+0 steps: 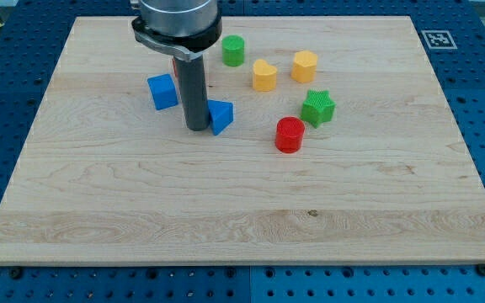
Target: Point your arm at yellow heart
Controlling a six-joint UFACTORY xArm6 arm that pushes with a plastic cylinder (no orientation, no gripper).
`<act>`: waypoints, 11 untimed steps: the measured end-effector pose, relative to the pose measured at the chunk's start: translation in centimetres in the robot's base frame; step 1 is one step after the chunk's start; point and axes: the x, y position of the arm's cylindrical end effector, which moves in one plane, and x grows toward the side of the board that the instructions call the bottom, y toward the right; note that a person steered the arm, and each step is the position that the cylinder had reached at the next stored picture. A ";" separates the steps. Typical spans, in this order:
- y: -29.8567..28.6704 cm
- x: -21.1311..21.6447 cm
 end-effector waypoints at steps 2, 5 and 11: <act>-0.9 6.8; 10.9 8.1; 22.8 -16.3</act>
